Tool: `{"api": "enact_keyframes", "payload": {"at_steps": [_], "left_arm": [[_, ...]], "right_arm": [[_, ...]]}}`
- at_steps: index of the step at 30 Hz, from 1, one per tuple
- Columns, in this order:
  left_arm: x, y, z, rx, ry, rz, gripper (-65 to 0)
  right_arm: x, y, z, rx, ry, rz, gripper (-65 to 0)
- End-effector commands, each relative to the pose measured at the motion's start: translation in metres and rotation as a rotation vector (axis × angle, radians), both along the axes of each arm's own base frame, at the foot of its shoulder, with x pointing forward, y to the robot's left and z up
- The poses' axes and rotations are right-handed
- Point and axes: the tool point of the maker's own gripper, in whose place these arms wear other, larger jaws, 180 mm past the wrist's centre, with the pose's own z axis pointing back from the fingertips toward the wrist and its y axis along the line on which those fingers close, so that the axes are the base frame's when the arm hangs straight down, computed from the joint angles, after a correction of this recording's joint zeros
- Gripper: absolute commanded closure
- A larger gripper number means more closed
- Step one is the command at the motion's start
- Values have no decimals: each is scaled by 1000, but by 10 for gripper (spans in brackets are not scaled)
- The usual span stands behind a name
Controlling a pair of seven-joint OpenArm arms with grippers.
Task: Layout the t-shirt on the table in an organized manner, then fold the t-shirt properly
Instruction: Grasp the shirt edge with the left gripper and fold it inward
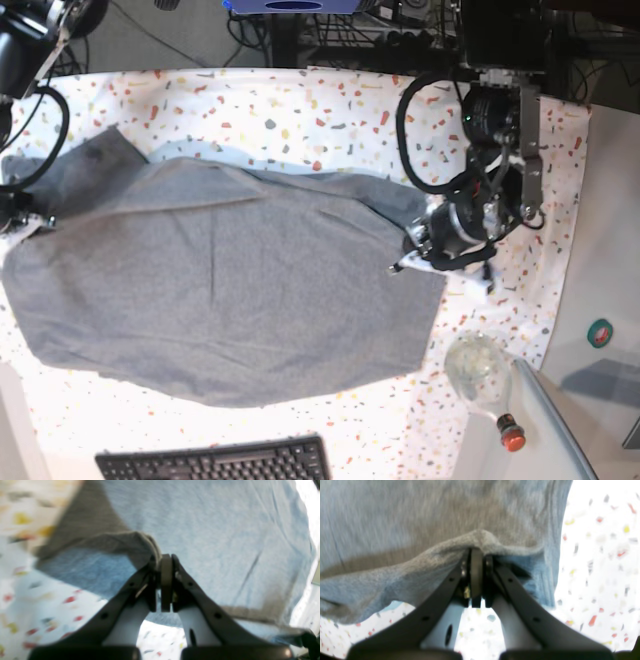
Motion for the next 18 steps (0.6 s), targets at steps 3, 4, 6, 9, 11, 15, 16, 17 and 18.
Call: {"api": "enact_keyframes", "payload": {"at_steps": [3,4,6,9,11,15,16,17,18], "left_arm": [[17,17,6,43,-65,49,0],[21,21,6,51,-75,61,0],[27,22,5,56,-79,65,0],[30,22,2,57,-70,65,0],[38,21,6,55,-80,64,0],[45,21,6,52,-79,68,0],[48,20,8,50,-82,65,0],[50,19,10,49,-86,61,0],[52,16,12,53,-91,48,0]], "right_arm": [[17,-23,13,-24,-52,-22,0],[17,-28,12,-28,-52,-27,0],[20,-33,13,-32,-61,-33,0],[20,-40,13,-36,-55,-39,0],[23,-41,12,-32,-66,-45,0],[28,-42,7,-14,-82,-58,0],[28,-42,6,-9,-78,-61,0],[29,-41,6,-9,-78,-58,0],[33,-36,5,-12,-76,-37,0]]}}
